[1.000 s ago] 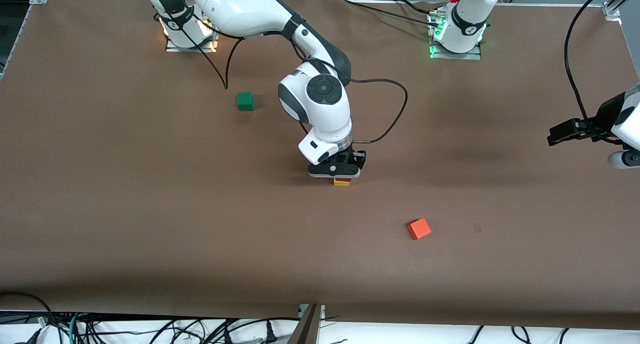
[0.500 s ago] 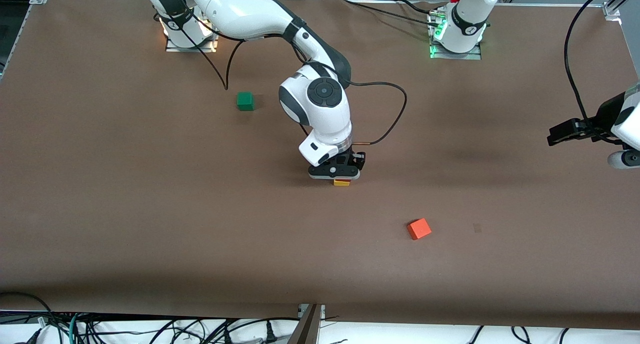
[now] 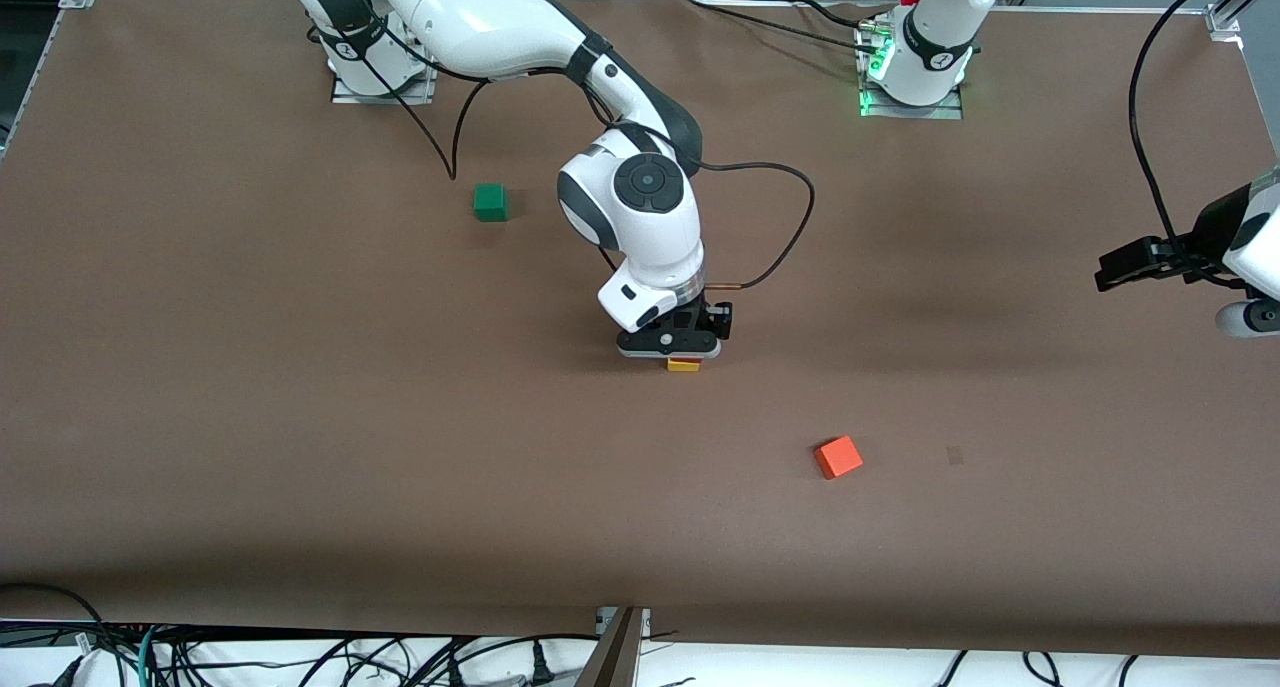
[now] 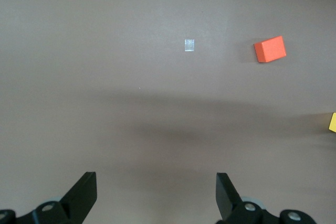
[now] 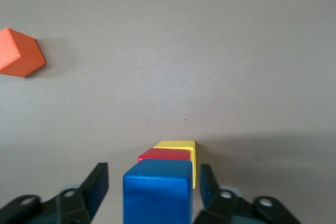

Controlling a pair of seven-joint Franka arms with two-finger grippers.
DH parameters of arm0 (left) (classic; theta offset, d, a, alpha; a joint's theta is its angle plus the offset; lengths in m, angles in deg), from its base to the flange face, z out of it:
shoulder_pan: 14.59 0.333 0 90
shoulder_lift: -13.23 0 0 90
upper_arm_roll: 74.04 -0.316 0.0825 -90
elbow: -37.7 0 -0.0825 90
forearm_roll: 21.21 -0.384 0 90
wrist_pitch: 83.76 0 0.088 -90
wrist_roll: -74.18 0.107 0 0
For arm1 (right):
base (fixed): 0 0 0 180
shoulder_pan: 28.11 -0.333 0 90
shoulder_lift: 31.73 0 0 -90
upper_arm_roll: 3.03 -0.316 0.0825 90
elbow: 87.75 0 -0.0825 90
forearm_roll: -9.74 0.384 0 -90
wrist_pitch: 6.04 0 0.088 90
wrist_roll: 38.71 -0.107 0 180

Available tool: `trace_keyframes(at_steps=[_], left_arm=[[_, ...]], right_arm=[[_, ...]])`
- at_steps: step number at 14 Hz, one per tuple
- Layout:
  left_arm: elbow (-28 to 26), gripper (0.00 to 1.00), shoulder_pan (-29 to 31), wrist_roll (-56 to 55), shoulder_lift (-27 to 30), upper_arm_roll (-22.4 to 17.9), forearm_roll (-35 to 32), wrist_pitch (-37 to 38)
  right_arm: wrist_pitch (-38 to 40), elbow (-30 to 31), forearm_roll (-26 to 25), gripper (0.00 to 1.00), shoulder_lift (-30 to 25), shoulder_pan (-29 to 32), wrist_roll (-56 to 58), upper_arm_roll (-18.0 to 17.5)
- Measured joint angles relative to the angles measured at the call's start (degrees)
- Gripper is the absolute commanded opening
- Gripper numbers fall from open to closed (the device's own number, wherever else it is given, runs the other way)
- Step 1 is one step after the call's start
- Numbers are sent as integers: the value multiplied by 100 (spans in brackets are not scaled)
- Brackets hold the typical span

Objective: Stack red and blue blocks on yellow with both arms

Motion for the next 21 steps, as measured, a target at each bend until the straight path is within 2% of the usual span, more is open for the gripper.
trace_keyframes(at_steps=[4, 7, 11, 13, 16, 18, 21], left_arm=[[0, 100, 0, 0, 0, -1, 0, 0], [-1, 100, 0, 0, 0, -2, 0, -3], [-2, 100, 0, 0, -1, -2, 0, -5], [-2, 100, 0, 0, 0, -2, 0, -6], [-3, 100, 0, 0, -1, -2, 0, -8], [-4, 100, 0, 0, -1, -2, 0, -10], [-4, 100, 0, 0, -2, -1, 0, -11]], right_arm=[[581, -237, 22, 100, -167, 126, -4, 9], [1459, -370, 105, 100, -779, 445, 76, 26], [2962, -315, 811, 100, -1711, 1399, 1184, 84], [3732, -187, 905, 100, -2078, 1878, 1785, 113], [4194, 489, 926, 100, -2842, 2093, 2643, 488], [4182, 1351, 894, 100, -3561, 2093, 3009, 737], [3879, 2718, 572, 100, -4593, 2094, 3237, 838]])
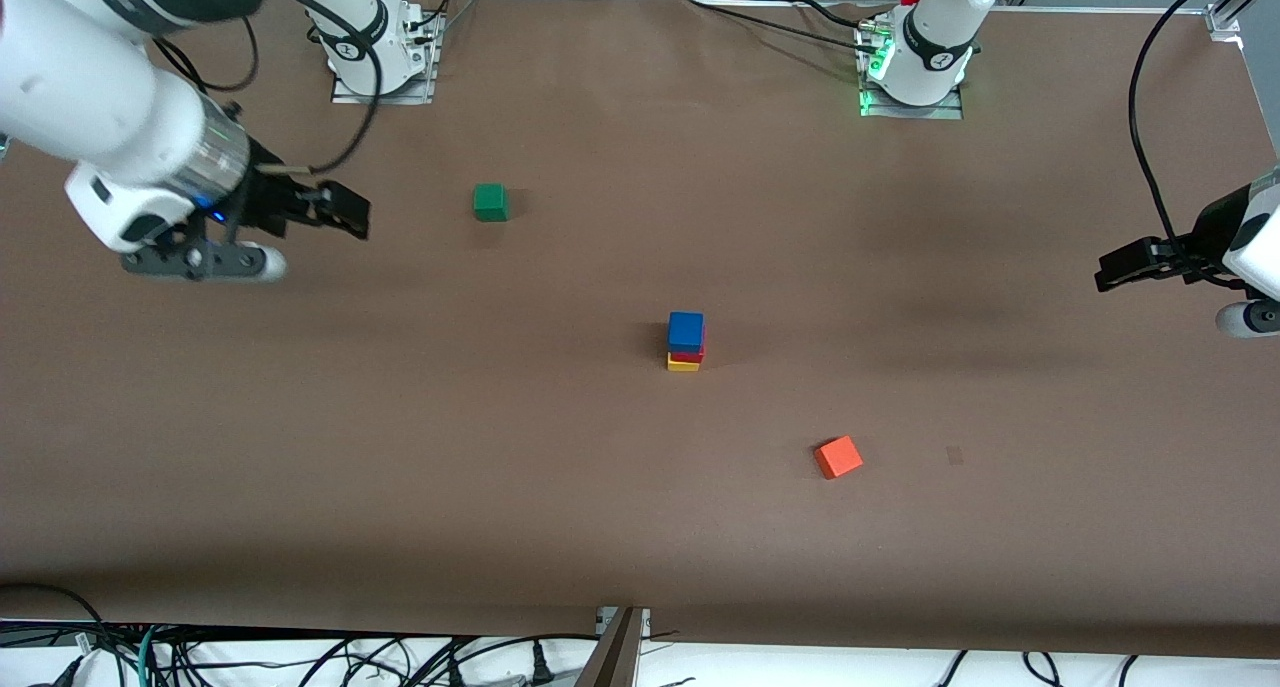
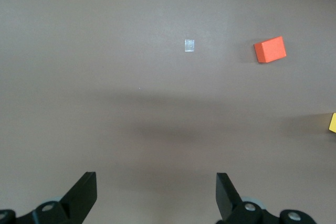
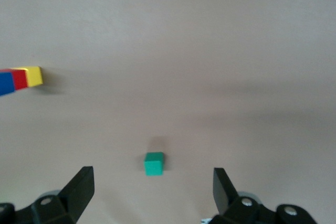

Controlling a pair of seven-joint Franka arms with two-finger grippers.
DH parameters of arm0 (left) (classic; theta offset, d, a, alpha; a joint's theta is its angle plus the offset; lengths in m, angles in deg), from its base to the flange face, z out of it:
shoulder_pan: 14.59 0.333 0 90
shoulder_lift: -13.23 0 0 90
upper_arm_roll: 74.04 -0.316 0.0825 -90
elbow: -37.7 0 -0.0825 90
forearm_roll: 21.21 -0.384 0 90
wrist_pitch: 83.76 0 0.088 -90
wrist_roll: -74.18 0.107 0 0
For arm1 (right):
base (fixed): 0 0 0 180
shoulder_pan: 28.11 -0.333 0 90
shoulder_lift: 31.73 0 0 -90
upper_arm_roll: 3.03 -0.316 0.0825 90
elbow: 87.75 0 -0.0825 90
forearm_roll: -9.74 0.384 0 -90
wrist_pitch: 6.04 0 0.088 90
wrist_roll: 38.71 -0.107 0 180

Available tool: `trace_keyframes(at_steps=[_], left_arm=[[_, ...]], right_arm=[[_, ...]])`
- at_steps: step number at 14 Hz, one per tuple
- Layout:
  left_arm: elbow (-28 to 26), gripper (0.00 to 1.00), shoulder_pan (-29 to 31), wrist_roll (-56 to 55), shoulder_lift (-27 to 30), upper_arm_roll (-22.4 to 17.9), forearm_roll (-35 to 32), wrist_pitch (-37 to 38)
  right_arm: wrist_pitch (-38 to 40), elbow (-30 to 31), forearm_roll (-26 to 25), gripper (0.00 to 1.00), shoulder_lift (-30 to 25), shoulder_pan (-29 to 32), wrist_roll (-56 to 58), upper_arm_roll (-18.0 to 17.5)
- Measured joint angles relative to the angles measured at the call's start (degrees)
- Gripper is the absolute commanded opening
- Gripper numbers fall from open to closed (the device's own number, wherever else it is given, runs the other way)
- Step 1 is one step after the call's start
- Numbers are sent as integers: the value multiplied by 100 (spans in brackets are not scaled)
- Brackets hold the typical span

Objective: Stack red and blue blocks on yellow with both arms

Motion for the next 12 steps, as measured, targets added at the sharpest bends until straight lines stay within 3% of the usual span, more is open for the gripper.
trace_keyframes(at_steps=[2, 4, 8, 12], left_arm=[[0, 100, 0, 0, 0, 0, 0, -1], [0, 100, 0, 0, 0, 0, 0, -1], [0, 100, 0, 0, 0, 0, 0, -1], [0, 100, 0, 0, 0, -1, 0, -1]], right_arm=[[-300, 783, -145, 100, -541, 9, 79, 8], [-498, 1155, -234, 100, -773, 175, 397, -10], [-610, 1199, -246, 100, -760, 952, 1152, -335], [-640, 1182, -320, 100, -764, 1009, 1247, -411]])
